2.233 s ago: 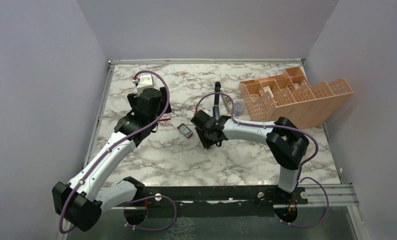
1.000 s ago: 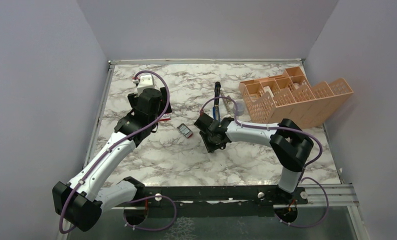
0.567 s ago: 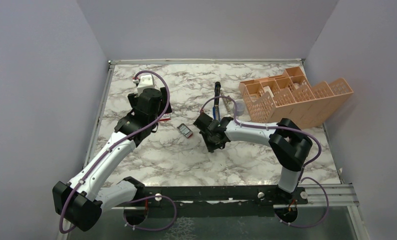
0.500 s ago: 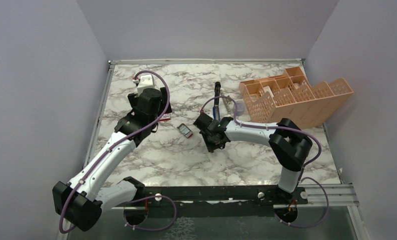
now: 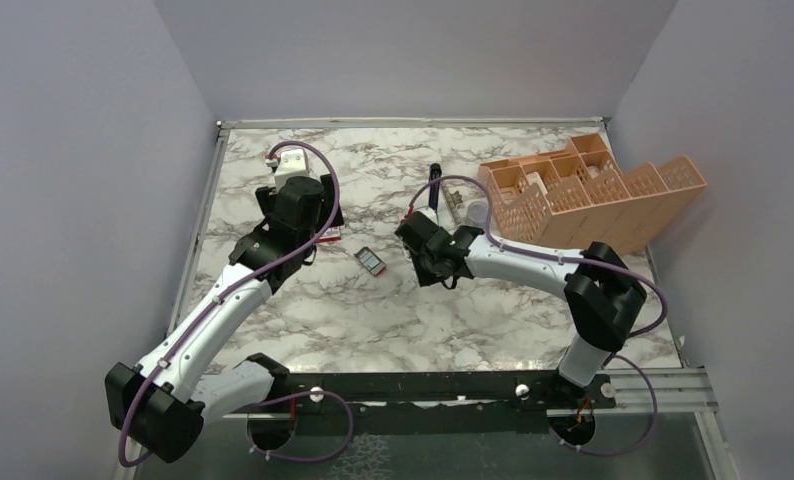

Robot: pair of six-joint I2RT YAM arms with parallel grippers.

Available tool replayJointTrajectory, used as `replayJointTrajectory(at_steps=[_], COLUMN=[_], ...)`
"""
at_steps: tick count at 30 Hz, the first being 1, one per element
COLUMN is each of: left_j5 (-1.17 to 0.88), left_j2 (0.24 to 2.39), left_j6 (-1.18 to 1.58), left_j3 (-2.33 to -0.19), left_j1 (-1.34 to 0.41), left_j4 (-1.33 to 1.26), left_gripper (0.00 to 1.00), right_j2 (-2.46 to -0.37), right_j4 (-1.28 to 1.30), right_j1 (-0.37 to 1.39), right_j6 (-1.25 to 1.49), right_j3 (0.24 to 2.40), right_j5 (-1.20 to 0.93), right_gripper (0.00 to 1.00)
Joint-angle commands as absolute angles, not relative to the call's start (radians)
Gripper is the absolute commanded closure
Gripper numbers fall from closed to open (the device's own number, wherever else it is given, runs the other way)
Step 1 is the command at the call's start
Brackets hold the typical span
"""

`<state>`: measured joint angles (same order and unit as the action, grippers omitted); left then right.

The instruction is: Load the staples into the stapler

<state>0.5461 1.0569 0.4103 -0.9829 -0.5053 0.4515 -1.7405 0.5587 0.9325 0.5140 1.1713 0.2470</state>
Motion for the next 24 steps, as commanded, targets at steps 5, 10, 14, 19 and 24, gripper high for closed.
replayJointTrajectory(at_steps=[5, 10, 14, 19, 24], left_j5=[0.530, 0.533, 0.531, 0.529, 0.529], left_j2=[1.063, 1.066, 1.071, 1.074, 1.080], left_j6=[0.417, 0.414, 0.414, 0.416, 0.414], left_j3=[-0.975, -0.975, -0.976, -0.976, -0.977], left_j1=[-0.502, -0.502, -0.502, -0.502, -0.502], left_j4=[0.434, 0.434, 0.434, 0.433, 0.433], left_gripper=[0.07, 0.07, 0.07, 0.07, 0.07], right_j2=[-1.725, -1.760, -1.785, -1.806, -1.822], right_j4=[0.491, 0.448, 0.462, 0.480, 0.463], right_j1=[0.844, 0.807, 0.776, 0.747, 0.737], right_j6=[0.465, 0.450, 0.461, 0.497, 0.505], right_j3=[1.276, 1.309, 1.330, 1.327, 1.320], right_j5=[0.344, 0.346, 0.364, 0.369, 0.361], right_gripper=[0.78, 0.78, 0.78, 0.78, 0.78])
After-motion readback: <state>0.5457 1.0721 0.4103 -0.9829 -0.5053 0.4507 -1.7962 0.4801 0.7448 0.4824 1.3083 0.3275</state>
